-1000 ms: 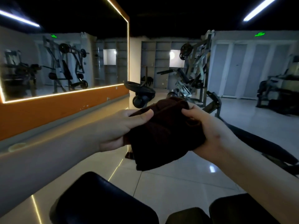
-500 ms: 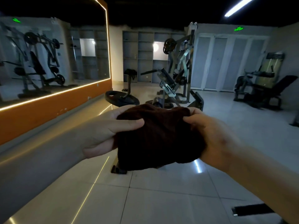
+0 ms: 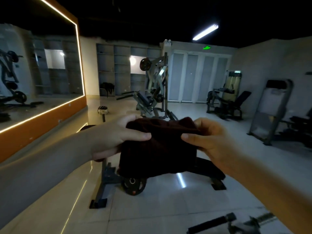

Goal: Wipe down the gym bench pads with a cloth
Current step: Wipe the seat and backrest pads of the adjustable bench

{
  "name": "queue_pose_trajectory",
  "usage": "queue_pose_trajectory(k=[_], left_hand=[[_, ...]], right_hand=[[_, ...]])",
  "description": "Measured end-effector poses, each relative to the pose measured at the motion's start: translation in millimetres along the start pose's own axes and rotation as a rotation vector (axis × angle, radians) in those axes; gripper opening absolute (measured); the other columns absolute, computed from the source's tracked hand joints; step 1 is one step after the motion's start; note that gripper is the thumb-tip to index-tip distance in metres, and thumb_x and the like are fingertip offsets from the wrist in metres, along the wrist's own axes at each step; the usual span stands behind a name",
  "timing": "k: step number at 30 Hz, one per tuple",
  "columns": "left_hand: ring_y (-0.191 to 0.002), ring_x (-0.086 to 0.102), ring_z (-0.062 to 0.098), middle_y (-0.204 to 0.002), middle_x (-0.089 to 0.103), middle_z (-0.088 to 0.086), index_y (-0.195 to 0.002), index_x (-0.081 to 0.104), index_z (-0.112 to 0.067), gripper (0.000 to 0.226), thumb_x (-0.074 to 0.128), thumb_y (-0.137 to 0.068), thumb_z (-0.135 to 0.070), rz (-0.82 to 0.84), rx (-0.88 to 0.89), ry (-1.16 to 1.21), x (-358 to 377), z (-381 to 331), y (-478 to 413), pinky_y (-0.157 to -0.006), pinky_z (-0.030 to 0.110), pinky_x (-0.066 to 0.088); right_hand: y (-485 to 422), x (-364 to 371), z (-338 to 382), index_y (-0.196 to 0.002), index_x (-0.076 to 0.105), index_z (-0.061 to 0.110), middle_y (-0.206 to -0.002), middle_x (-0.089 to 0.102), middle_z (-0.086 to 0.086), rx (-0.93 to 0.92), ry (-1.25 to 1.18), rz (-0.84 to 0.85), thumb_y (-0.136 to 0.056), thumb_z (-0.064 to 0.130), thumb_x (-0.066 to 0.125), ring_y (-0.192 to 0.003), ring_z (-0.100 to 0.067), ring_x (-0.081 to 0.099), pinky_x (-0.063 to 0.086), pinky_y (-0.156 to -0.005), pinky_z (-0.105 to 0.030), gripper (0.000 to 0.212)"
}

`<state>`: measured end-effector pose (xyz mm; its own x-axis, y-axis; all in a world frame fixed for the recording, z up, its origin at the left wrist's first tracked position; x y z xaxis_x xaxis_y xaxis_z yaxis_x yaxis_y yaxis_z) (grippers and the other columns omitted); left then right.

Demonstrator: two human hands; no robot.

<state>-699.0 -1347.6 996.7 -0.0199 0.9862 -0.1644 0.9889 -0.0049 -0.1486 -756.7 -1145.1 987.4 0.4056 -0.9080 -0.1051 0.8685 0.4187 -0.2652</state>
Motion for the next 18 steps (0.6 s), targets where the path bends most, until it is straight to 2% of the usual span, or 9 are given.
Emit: queue_pose_trajectory(k=[2, 3, 6, 7, 10, 12, 14, 16, 18], left_hand=[[-0.109, 0.064, 0.03, -0.12, 0.062, 0.014, -0.122, 0.055, -0.027, 0.058, 0.072, -0.067, -0.015, 0.051, 0.064, -0.072, 23.1, -21.6, -1.9, -0.092, 0.044, 0.054], [-0.107, 0.065, 0.028, -0.117, 0.064, 0.009, -0.12, 0.057, -0.031, 0.052, 0.072, -0.074, -0.012, 0.081, 0.068, -0.075, 37.8, -29.4, -2.4, -0.088, 0.041, 0.055], [-0.094, 0.068, 0.021, -0.087, 0.07, -0.005, -0.087, 0.07, -0.027, 0.017, 0.067, -0.087, -0.01, 0.077, 0.121, -0.218, 89.6, -55.6, -10.5, -0.08, 0.03, 0.055], [-0.089, 0.069, 0.021, -0.081, 0.07, -0.004, -0.083, 0.069, -0.024, 0.013, 0.067, -0.088, -0.012, 0.06, 0.138, -0.257, 105.8, -61.4, -11.4, -0.078, 0.03, 0.054], [-0.079, 0.068, 0.02, -0.081, 0.068, 0.007, -0.087, 0.067, -0.016, 0.005, 0.065, -0.091, -0.017, 0.073, 0.228, -0.302, 157.5, -88.1, -6.5, -0.072, 0.032, 0.053], [-0.076, 0.067, 0.021, -0.082, 0.068, 0.01, -0.088, 0.067, -0.014, 0.007, 0.062, -0.093, -0.016, 0.088, 0.284, -0.324, 189.5, -104.5, -2.8, -0.068, 0.031, 0.051], [-0.082, 0.067, 0.03, -0.089, 0.069, 0.016, -0.092, 0.067, -0.013, 0.01, 0.06, -0.094, -0.019, 0.089, 0.323, -0.374, 218.0, -118.0, 0.6, -0.071, 0.038, 0.054], [-0.085, 0.067, 0.031, -0.09, 0.07, 0.015, -0.093, 0.067, -0.015, 0.013, 0.057, -0.096, -0.023, 0.112, 0.351, -0.383, 241.6, -127.2, 2.6, -0.077, 0.042, 0.055], [-0.075, 0.066, 0.006, -0.079, 0.067, 0.0, -0.093, 0.067, -0.016, 0.016, 0.053, -0.099, -0.023, 0.142, 0.39, -0.351, 260.4, -136.0, 3.6, -0.068, 0.017, 0.051]], right_hand=[[17.6, -37.5, 36.3, -0.08, 0.065, 0.008, -0.072, 0.068, -0.002, -0.099, 0.249, -0.134, -0.073, 0.004, 0.077, -0.07, -0.013, 0.068, 0.053, -0.064, -0.02, 0.014], [28.3, -55.2, 51.6, -0.082, 0.067, 0.006, -0.07, 0.067, -0.001, -0.125, 0.333, -0.173, -0.076, 0.004, 0.076, -0.063, -0.007, 0.065, 0.051, -0.06, -0.016, 0.011], [66.8, -110.9, 91.4, -0.08, 0.069, 0.011, -0.062, 0.064, 0.001, -0.142, 0.551, -0.25, -0.079, 0.012, 0.077, -0.048, -0.001, 0.053, 0.043, -0.049, -0.011, 0.008], [78.1, -126.5, 102.2, -0.078, 0.069, 0.013, -0.063, 0.065, 0.002, -0.144, 0.605, -0.261, -0.079, 0.014, 0.077, -0.047, 0.0, 0.052, 0.043, -0.05, -0.012, 0.008], [111.1, -172.6, 131.5, -0.077, 0.066, 0.013, -0.061, 0.061, 0.012, -0.135, 0.71, -0.337, -0.081, 0.018, 0.076, -0.048, 0.003, 0.052, 0.041, -0.05, -0.011, 0.011], [132.3, -200.2, 146.4, -0.081, 0.066, 0.011, -0.065, 0.063, 0.008, -0.113, 0.754, -0.378, -0.082, 0.021, 0.075, -0.057, -0.001, 0.057, 0.046, -0.055, -0.018, 0.014], [151.7, -223.8, 157.0, -0.085, 0.066, 0.008, -0.078, 0.067, -0.007, -0.095, 0.806, -0.413, -0.082, 0.023, 0.075, -0.073, -0.021, 0.064, 0.054, -0.069, -0.035, 0.017], [171.3, -238.9, 166.2, -0.084, 0.065, 0.01, -0.078, 0.066, -0.011, -0.071, 0.834, -0.444, -0.082, 0.025, 0.074, -0.072, -0.027, 0.063, 0.055, -0.069, -0.04, 0.018], [188.7, -250.0, 176.4, -0.083, 0.064, 0.012, -0.072, 0.062, -0.004, -0.054, 0.836, -0.473, -0.083, 0.026, 0.074, -0.061, -0.016, 0.057, 0.05, -0.059, -0.028, 0.018]])
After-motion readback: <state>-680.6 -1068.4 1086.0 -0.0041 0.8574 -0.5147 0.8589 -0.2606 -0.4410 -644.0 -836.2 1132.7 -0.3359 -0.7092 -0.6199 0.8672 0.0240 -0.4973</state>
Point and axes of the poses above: each hand's wrist, its own y-axis away from the middle knuckle, its own x-axis out of the palm, z = x × y, the point moved 5 cm from there along -y, towards the middle knuckle
